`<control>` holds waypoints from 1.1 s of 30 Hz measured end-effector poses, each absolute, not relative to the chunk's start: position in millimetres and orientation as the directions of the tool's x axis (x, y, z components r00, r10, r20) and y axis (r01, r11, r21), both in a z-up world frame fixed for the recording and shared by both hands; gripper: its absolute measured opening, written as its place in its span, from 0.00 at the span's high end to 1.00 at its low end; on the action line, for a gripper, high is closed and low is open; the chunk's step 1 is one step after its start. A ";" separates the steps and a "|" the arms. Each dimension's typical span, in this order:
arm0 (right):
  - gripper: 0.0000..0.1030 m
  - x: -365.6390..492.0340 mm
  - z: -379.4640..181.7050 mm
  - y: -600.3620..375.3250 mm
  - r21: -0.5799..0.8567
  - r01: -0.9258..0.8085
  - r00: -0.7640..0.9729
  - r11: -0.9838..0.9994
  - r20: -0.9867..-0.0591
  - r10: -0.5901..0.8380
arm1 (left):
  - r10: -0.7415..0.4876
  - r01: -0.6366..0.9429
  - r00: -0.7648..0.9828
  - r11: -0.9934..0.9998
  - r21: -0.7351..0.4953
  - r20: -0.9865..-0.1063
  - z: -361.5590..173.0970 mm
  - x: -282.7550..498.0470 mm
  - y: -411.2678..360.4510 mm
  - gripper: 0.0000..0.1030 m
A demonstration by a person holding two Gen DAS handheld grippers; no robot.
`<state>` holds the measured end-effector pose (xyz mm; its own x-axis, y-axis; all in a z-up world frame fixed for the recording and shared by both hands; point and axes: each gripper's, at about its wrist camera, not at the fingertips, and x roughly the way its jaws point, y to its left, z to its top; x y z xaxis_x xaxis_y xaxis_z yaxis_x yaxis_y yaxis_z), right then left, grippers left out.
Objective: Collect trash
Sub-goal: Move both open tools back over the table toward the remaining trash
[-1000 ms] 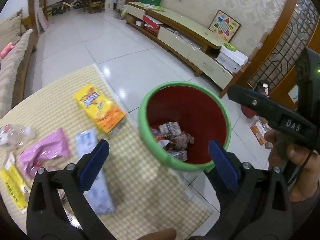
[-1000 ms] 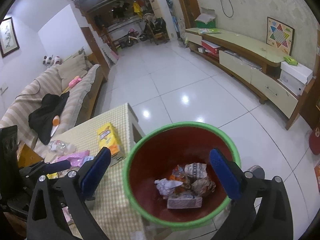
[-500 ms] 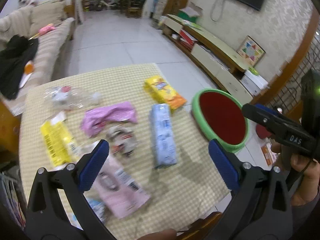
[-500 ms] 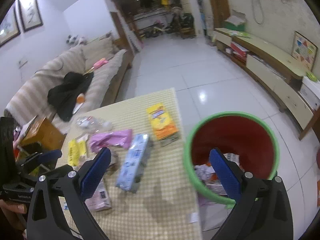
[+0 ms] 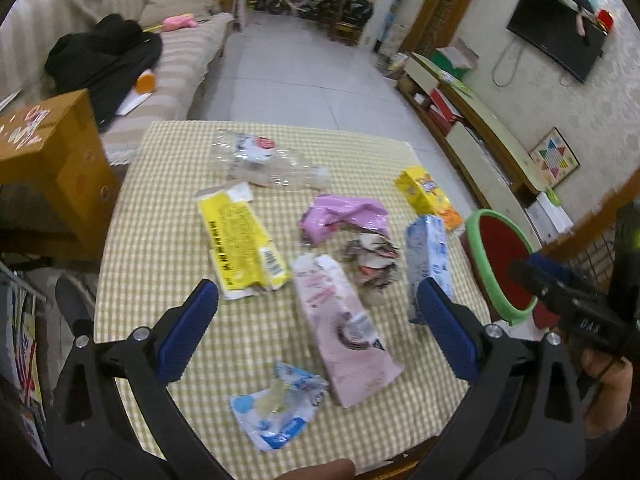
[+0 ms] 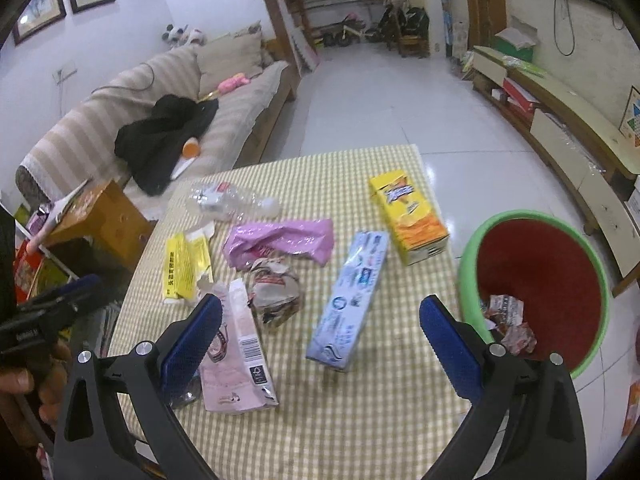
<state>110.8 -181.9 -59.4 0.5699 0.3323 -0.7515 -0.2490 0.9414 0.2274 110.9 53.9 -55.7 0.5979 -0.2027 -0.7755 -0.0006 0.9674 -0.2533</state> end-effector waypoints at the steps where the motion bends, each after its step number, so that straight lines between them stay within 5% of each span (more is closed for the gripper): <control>1: 0.07 112.9 -62.6 -179.0 0.229 -0.249 0.563 0.941 -0.756 0.333 | -0.199 -0.009 0.596 0.967 -0.255 -0.778 -57.6 112.6 56.9 0.05; 33: 0.07 203.3 -171.8 -171.7 0.210 -0.099 0.405 0.973 -0.884 0.232 | -0.145 -0.165 0.429 0.958 -0.235 -0.892 -166.2 210.6 104.6 0.05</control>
